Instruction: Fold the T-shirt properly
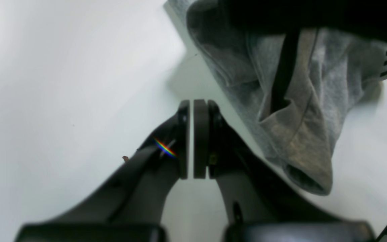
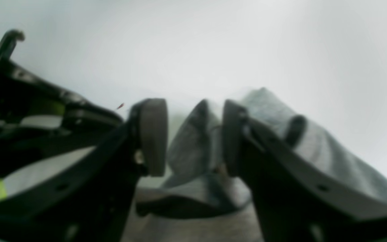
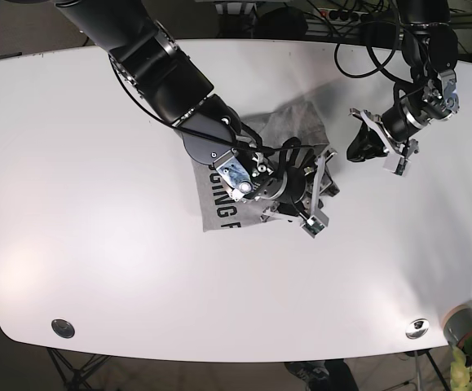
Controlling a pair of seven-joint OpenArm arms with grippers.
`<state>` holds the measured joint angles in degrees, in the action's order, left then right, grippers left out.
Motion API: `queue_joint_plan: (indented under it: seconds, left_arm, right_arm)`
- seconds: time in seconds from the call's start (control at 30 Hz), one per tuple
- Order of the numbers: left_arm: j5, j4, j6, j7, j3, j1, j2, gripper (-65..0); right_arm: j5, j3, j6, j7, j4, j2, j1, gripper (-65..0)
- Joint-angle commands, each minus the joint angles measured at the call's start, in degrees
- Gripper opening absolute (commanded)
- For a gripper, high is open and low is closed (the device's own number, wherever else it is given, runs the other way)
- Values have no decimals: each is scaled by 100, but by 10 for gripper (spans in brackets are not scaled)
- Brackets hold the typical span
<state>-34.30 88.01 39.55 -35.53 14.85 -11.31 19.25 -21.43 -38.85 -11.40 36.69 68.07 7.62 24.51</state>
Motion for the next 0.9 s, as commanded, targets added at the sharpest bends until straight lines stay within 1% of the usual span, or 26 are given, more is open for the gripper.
queue_joint_plan:
  seconds: [0.0,0.1,0.13,0.2,0.3,0.5,0.7,0.87]
  left_arm:
    - [-82,83,45,120,31,54,75,-650]
    - [-82,83,45,120,31,54,75,-650]
    - [-82,83,45,120,31,54,75,-650]
    - [-82,83,45,120,31,54,75,-650]
    - [-82,83,45,120,31,54,75,-650]
    - [-82,83,45,120,31,81,75,-650]
    - [-82,83,45,120,23,81,75,-650]
    - [-82,74,45,120,23,81,84,-650]
  right_arm:
    - [73,13,256,-148,107,51,155,-449]
    - [600,13,309,-148,107,51,147,-439]
    - [697,13,309,-139,107,60,138,-431]
    - [961,13,309,-77,107,60,59,-395]
    - [1163,13,309,-16,133,60,15,-365]
    - [1242,13,309,-7,142,69,-91,-319]
    - [1260,-23,309,-16,142,69,-108,-317]
    - [1260,-497,335,-16,151,60,-152,-317]
